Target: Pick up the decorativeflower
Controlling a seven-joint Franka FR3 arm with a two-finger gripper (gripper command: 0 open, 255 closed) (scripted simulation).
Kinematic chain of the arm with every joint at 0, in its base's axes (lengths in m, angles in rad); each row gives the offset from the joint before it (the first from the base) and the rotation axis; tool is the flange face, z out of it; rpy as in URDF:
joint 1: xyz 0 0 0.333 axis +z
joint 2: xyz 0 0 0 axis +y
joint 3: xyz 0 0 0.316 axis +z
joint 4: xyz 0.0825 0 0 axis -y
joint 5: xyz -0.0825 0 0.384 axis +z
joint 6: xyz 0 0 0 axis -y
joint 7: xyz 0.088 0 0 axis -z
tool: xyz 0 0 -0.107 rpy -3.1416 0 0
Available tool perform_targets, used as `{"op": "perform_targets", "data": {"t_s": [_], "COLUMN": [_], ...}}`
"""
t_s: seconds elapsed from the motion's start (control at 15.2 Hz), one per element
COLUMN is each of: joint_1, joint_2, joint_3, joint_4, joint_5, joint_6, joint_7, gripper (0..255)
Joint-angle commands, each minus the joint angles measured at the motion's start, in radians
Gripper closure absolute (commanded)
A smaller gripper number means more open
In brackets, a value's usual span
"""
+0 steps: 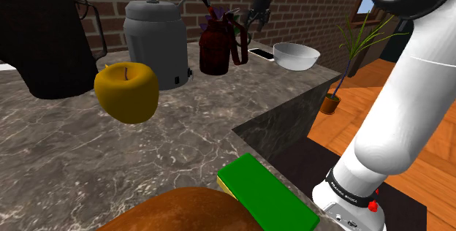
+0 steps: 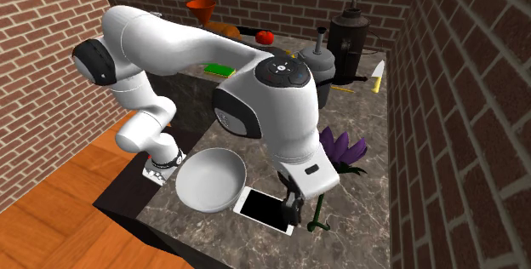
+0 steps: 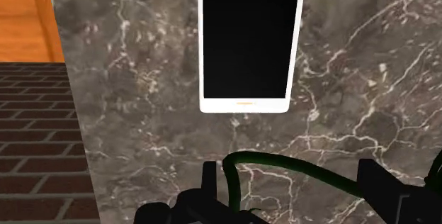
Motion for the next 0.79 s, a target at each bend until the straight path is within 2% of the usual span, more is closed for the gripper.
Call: {"op": "perform_targets", "data": {"t_s": [0.0,0.2,0.73], "joint_1": [-0.017,-0.054,-0.047], "joint_2": [0.087,0.216,0.205], "joint_3": [-0.009,-0.012,-0.007], "joint_4": [0.1,0.269,0.152], "joint_5": [0.045,0.107,0.107], "joint_6": [-0.012,-0.053,0.053], "joint_7": [-0.037,-0.078,-0.088], "gripper": [0,0,0]}}
